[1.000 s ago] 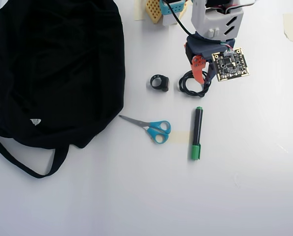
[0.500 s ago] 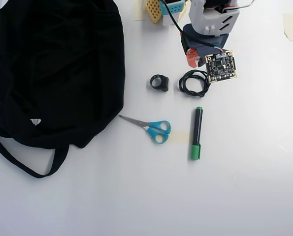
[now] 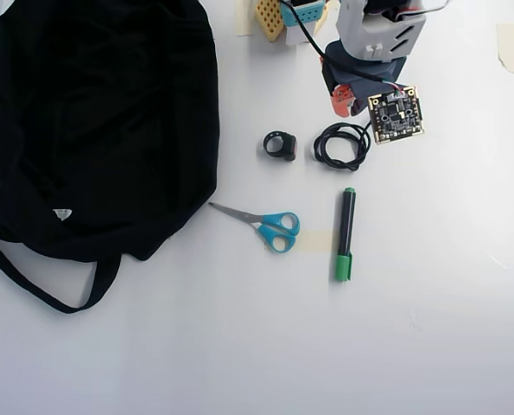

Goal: Put the cable into the black bag

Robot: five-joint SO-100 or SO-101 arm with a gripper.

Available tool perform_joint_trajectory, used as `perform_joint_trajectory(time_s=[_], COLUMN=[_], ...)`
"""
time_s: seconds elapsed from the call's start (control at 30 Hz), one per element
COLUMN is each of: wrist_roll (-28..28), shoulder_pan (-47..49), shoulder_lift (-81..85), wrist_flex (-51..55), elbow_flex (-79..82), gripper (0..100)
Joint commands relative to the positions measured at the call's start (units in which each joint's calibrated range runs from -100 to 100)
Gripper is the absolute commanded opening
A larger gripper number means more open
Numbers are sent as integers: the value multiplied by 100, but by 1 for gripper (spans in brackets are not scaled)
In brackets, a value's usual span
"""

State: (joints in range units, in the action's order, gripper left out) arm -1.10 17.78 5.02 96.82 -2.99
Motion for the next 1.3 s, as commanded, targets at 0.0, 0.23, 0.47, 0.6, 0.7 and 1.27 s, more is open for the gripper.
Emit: perform_joint_trajectory(time_s=[0.0,0.23,0.47,0.6,0.7,1.27], wrist_roll=[-5,141,414,425,435,461], shoulder_pan=[-5,32,226,137,144,204], shoulder_lift=[153,153,170,162,145,137], wrist_flex=[-1,51,-457,-1198,-1681,-3274], elbow_flex=[-124,-115,991,1476,1889,2940], gripper=[2,3,3,3,3,31])
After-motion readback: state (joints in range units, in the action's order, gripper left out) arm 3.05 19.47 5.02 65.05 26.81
